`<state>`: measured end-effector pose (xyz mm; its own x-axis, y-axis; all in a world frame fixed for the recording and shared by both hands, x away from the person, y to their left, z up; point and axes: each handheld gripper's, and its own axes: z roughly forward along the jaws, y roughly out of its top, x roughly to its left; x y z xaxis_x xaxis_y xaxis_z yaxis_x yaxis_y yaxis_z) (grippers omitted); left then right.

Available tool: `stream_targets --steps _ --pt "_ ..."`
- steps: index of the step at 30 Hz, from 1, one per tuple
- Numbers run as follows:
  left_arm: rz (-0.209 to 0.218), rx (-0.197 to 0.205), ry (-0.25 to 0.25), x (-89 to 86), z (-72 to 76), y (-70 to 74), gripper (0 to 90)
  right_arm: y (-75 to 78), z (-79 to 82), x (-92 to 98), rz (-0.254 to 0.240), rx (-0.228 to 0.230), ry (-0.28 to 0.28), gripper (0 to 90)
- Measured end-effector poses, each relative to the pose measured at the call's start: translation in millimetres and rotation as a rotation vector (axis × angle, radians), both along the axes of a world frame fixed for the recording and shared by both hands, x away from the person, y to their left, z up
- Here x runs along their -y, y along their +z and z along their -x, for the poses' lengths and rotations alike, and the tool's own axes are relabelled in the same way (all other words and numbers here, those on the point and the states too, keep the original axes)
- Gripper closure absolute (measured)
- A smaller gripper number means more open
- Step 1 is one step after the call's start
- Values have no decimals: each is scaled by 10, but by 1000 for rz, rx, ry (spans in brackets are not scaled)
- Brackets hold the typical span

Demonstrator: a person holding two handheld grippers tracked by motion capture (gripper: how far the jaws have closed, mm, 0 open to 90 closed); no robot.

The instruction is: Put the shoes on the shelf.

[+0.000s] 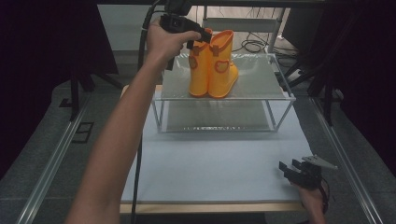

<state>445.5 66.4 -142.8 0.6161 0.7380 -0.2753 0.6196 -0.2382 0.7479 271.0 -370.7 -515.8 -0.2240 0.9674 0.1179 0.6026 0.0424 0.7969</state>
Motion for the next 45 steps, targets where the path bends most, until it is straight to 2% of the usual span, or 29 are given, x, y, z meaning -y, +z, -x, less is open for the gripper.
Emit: stream_targets --steps 3,6,8,13,19,28,36,45 --pt "-12 9 -17 -67 110 -8 769 8 7 5 -2 5 -4 387" --pt "-43 8 -25 -121 200 -68 818 9 8 9 -2 5 -8 387" --pt "-41 8 -29 -168 247 -118 848 11 9 6 -1 6 -7 386" --pt "-31 14 -34 -301 361 -213 873 12 8 -11 3 5 -4 387" --pt "-40 5 -32 -431 437 -375 891 10 6 -28 9 5 1 387" --pt "-37 -26 -42 -561 400 -686 899 -1 -3 -47 16 1 8 387" --pt "-39 -64 -22 -612 342 -964 899 3 -2 -45 20 -1 10 387" --pt "-65 -95 4 -607 207 -1263 900 -7 -7 -42 25 -3 13 387"
